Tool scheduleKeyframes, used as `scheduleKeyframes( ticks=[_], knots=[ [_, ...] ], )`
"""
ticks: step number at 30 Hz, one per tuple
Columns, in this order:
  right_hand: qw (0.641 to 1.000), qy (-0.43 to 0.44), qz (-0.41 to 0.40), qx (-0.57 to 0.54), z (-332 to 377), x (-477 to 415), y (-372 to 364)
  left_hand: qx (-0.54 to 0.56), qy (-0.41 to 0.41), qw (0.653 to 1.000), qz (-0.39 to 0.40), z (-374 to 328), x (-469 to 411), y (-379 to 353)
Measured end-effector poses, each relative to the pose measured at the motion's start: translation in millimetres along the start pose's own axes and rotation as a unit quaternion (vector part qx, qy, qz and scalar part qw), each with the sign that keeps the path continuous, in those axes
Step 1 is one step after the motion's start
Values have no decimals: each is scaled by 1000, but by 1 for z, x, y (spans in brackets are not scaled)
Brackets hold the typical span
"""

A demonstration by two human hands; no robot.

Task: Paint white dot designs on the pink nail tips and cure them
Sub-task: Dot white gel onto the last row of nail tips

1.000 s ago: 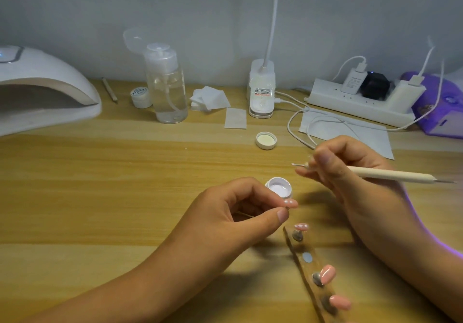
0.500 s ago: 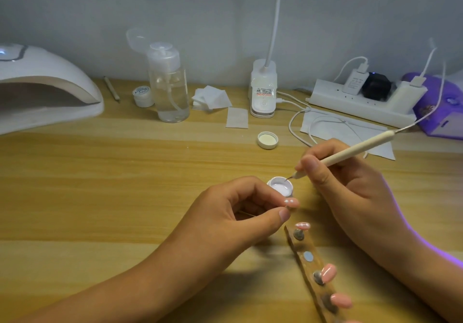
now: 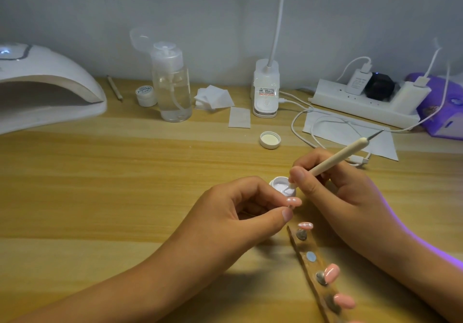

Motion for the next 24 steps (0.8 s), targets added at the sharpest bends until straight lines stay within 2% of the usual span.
scheduleKeyframes(
  ticks=[4, 9, 17, 24],
  knots=[
    [998, 8, -40, -47, 3, 1, 7, 8, 1, 1000, -1, 0, 0, 0],
    [971, -16, -110, -210, -2, 4, 23, 10, 0, 1000, 1, 2, 0, 0],
    [913, -93, -90, -387, -6, 5, 10, 21, 4, 1000, 0, 6, -2, 1],
    [900, -120, -74, -412, -7, 3, 4, 24, 9, 1000, -5, 5, -2, 1]
  ],
)
Point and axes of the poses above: each hand's wrist, its own x-axis away from the middle knuckle, its own y-axis out of the back of the hand, z = x × y, the point moved 8 cm from there along -x, towards the middle knuckle, and after that the axes turned 11 degrees about -x, right-handed, at the moved point
